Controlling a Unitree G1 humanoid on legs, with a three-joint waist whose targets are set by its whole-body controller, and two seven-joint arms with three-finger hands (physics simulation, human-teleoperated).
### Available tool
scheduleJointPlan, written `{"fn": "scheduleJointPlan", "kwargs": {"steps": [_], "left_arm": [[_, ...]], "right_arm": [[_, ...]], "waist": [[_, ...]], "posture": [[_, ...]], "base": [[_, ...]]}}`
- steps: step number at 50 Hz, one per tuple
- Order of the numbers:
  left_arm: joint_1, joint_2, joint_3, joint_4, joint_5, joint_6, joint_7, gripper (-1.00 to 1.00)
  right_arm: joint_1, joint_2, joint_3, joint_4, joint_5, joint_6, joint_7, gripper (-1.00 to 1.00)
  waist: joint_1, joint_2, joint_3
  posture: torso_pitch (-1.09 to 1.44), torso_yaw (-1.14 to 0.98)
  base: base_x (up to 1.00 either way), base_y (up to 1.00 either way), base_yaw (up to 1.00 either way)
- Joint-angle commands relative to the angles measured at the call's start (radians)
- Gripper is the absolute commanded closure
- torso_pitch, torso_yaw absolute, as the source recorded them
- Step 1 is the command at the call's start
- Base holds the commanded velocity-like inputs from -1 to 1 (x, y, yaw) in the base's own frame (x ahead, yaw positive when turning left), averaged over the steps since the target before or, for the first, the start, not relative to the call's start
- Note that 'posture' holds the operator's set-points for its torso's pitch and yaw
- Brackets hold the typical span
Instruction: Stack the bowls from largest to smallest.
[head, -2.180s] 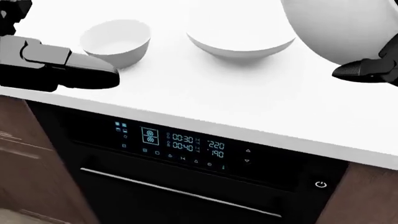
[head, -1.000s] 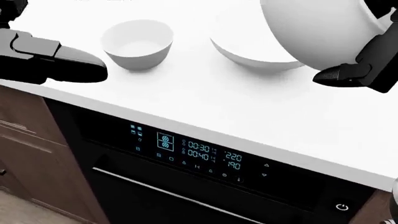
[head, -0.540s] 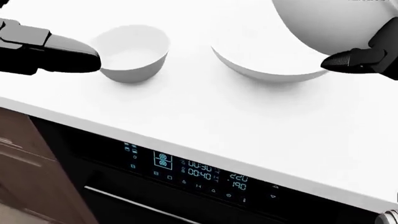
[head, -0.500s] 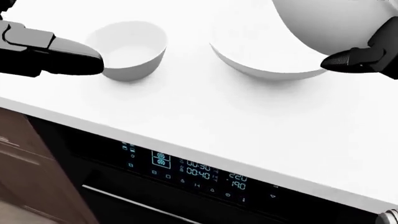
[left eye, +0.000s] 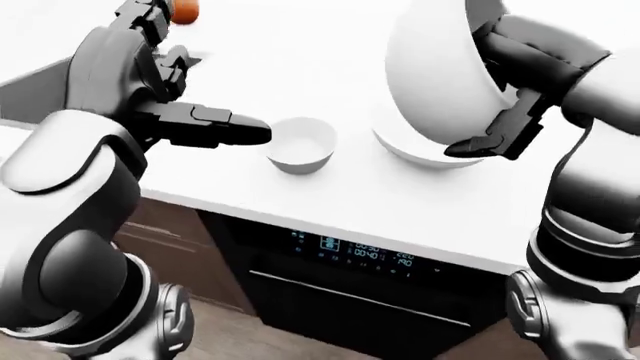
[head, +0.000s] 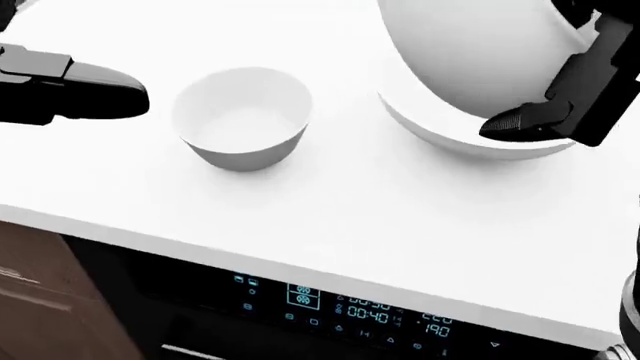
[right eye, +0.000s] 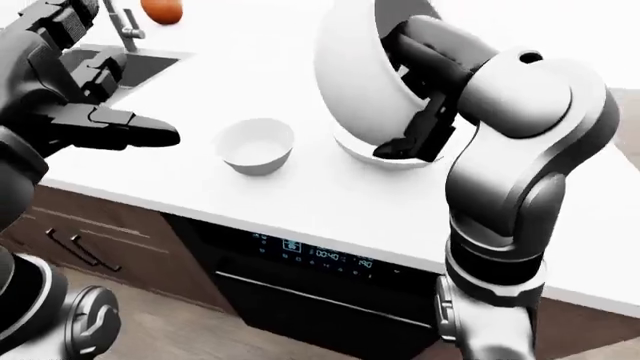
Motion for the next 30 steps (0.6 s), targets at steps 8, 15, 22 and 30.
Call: {"fn": "scheduleJointPlan", "kwargs": {"steps": [8,15,22,30], "left_arm": [[-0.034,0.006,-0.005,-0.040,-0.020,-0.057,-0.004,-1.00],[-0.028,0.005,-0.006,-0.046,-0.025,-0.059,-0.003,-1.00],[-0.028,0.012,0.004,-0.048,-0.033,-0.056,-0.005,-1.00],[-0.026,0.027,0.011,-0.040,-0.041,-0.063,-0.010,-1.00]], "right_arm": [[-0.041,-0.013,-0.048,-0.050,-0.036,-0.025,-0.057,0.96],[-0.087,0.028,-0.019,0.052,-0.052,-0.065,-0.103,0.96],[-0.202,0.063,0.015,0.234,-0.090,-0.134,-0.151,0.97],[-0.284,0.095,0.043,0.484,-0.135,-0.258,-0.259,0.97]], "waist": [[0.006,-0.044,-0.026],[0.001,-0.035,-0.023],[-0.019,-0.025,-0.030],[-0.024,-0.024,-0.035]], "posture": [[0.00,0.00],[0.00,0.00],[0.00,0.00],[0.00,0.00]], "base": [[0.00,-0.07,-0.35],[0.00,0.00,0.00],[0.00,0.00,0.00],[0.00,0.00,0.00]]}}
